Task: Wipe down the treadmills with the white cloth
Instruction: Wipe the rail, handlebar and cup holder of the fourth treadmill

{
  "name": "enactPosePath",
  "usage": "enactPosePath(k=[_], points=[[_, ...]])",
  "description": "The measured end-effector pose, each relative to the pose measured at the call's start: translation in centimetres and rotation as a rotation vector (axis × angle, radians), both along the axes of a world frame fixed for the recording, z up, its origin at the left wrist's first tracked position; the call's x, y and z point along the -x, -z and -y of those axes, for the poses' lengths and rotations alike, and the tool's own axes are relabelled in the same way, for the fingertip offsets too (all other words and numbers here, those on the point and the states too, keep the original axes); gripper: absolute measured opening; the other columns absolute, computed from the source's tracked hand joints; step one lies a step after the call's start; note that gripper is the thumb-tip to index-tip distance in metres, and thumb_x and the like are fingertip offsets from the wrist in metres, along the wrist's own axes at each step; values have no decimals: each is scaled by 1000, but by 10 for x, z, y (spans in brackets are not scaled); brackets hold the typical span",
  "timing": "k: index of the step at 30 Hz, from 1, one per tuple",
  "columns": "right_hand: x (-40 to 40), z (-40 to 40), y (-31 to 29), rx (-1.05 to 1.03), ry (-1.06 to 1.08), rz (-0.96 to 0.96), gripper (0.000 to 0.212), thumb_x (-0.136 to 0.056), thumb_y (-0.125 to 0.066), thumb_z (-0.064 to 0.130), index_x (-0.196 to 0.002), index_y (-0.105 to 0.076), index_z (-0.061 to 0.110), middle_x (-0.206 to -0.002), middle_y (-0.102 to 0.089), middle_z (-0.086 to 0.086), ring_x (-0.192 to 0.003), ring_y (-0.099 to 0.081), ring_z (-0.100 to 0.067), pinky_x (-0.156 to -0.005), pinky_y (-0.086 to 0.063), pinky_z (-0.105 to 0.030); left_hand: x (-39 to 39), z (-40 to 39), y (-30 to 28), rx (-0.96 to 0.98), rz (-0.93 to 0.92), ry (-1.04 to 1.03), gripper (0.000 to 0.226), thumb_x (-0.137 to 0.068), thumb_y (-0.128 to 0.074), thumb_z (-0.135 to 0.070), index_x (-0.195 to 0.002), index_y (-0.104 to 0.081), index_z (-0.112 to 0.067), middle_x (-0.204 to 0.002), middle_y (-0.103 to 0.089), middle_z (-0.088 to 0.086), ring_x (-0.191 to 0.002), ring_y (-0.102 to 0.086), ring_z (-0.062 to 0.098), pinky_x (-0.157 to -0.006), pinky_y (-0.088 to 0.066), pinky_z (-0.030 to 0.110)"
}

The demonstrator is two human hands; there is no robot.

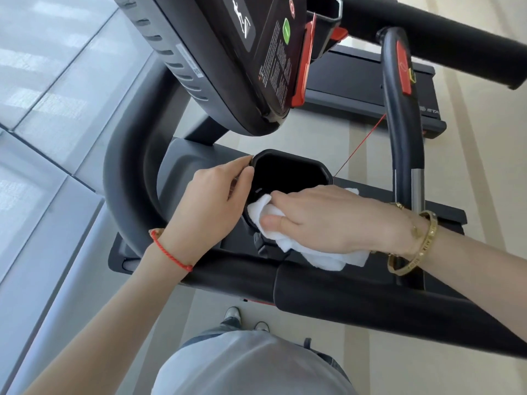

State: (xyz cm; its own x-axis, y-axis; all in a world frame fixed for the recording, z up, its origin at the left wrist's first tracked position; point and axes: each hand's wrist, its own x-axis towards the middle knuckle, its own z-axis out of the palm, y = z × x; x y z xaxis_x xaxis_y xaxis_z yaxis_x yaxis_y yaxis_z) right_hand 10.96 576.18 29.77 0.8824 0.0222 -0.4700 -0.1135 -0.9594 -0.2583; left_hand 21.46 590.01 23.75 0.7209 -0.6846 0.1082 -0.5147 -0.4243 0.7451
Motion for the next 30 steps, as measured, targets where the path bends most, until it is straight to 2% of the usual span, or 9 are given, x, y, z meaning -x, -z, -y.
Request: enactPosePath(k=[4, 9, 11, 14, 17, 19, 22, 25, 30], points=[[19, -1, -8, -54, -30, 80, 15, -99, -32, 35, -102, -35, 20, -79, -48, 8, -74, -48, -17, -62, -25, -34, -1, -2, -4, -12, -59, 38, 35, -102, -47, -30, -134, -61, -28, -88, -68, -11, -79, -63, 5, -80, -52, 24], [24, 8, -17, -179, 88, -39, 25, -97, -45, 39, -122, -40, 36, -99, -53, 15, -89, -52, -9, -77, -40, -29, -11, -3, -6, -54, -46, 107, 41, -100, -51, -30, -141, -55, -27, -103, -63, -15, -89, -60, -3, -85, -51, 19], [19, 11, -12, -262, 210, 6, 24, -94, -51, 41, -118, -47, 39, -91, -57, 14, -83, -54, -5, -73, -45, -27, -15, -1, -7, -58, -52, 132, 43, -100, -52, -30, -143, -52, -26, -107, -62, -16, -88, -57, -5, -85, -49, 17], [7, 12, 1, -260, 348, 135, 23, -91, -53, 43, -113, -52, 37, -87, -61, 12, -81, -57, -5, -69, -45, -29, -20, 2, -8, -44, -48, 168, 44, -100, -51, -30, -144, -51, -25, -114, -67, -10, -94, -61, 0, -90, -52, 27], [-5, 2, 9, -82, 286, 97, 15, -96, -45, 41, -102, -52, 28, -77, -53, 10, -76, -55, -16, -59, -39, -29, -24, 5, -6, -27, -55, 195, 41, -101, -50, -28, -142, -53, -23, -114, -69, -4, -98, -65, 8, -91, -53, 36], [-16, -5, 11, -51, 207, 3, 19, -100, -39, 32, -96, -56, 25, -72, -48, 10, -69, -50, -10, -54, -33, -21, -26, 6, -5, -13, -68, 198, 40, -102, -50, -27, -141, -55, -23, -112, -70, -4, -96, -65, 8, -90, -53, 35], [-33, -6, 13, -102, 146, -160, 26, -102, -35, 29, -84, -53, 30, -72, -48, 10, -68, -46, -6, -58, -33, -23, -27, 7, -3, 4, -74, 197, 37, -101, -50, -26, -138, -56, -25, -105, -69, -7, -90, -64, 2, -88, -52, 28], [-31, 1, 9, -127, 100, -246, 28, -104, -28, 38, -88, -50, 34, -75, -52, 11, -72, -49, -5, -62, -35, -23, -29, 8, 0, 19, -68, 192, 34, -101, -51, -25, -134, -58, -25, -92, -61, -20, -80, -60, -8, -83, -50, 18], [-20, 4, -6, -229, 60, -302, 32, -102, -20, 45, -77, -38, 49, -81, -56, 7, -82, -54, -13, -74, -40, -28, -32, 13, -1, 20, -34, 208, 37, -98, -43, -33, -129, -60, -24, -97, -69, -9, -88, -67, 9, -82, -57, 39]])
